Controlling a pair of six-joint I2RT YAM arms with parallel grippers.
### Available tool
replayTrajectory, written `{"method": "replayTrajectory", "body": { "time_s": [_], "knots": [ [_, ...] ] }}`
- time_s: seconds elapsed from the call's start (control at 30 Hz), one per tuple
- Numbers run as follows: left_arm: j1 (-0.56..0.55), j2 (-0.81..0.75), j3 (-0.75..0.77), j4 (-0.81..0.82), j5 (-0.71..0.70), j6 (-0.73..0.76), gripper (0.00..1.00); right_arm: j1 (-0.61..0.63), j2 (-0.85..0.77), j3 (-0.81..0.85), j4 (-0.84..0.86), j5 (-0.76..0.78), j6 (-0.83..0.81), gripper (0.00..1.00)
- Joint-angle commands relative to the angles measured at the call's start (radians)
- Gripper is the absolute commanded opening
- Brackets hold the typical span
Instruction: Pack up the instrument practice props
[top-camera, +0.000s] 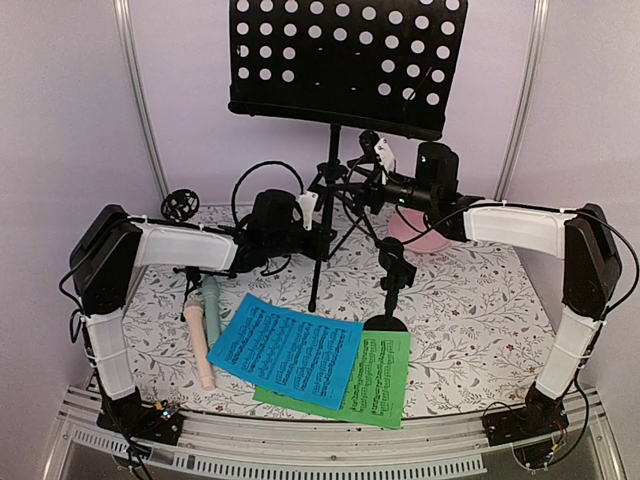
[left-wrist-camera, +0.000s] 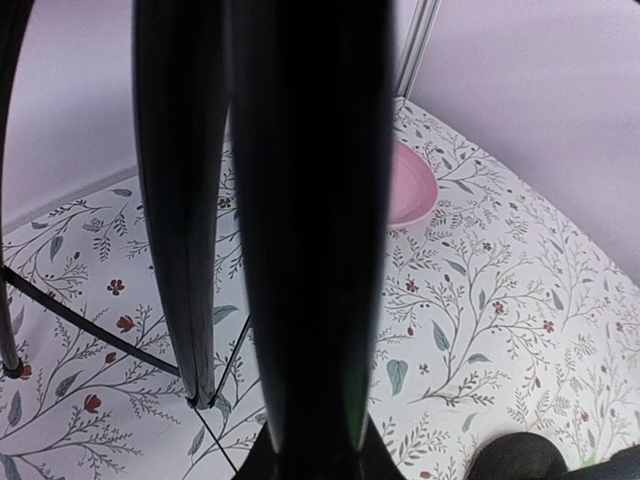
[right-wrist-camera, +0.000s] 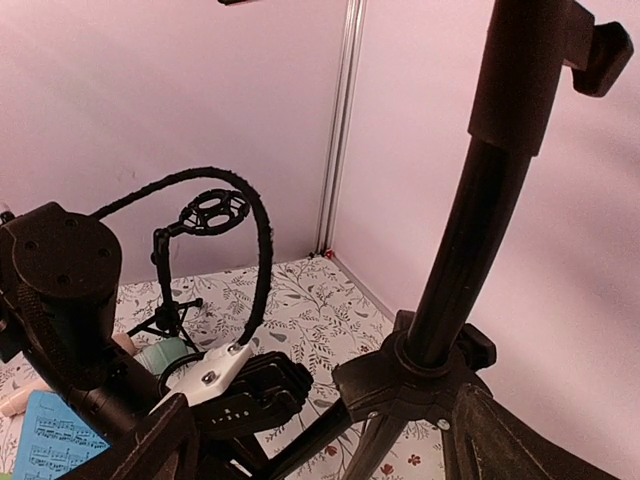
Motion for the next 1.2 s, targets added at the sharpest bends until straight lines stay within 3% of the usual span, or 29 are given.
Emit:
{"method": "replayTrajectory", "body": {
  "time_s": [0.0,0.23,0.53,0.67,0.8,1.17],
  "knots": [
    [-0.011,-0.043,0.042,0.048,0.063,0.021,0.00,-0.017,0.080,0.083,0.046,-0.018,0.112,0.90],
    [-0.011,-0.035,0.045,0.039,0.079,0.023,0.00,-0.001,0.166,0.268,0.053,0.009,0.167,0.87],
    [-0.012,-0.024,0.056,0.019,0.101,0.027,0.00,0.019,0.232,0.378,0.066,0.018,0.179,0.83],
    [-0.012,-0.025,0.053,0.012,0.103,0.033,0.00,0.020,0.262,0.424,0.085,0.038,0.237,0.71],
    [-0.011,-0.027,0.054,0.009,0.106,0.038,0.00,0.019,0.271,0.428,0.118,0.056,0.291,0.52],
    [-0.011,-0.030,0.058,-0.007,0.119,0.049,0.00,0.012,0.250,0.389,0.161,0.064,0.336,0.37]
  ]
}}
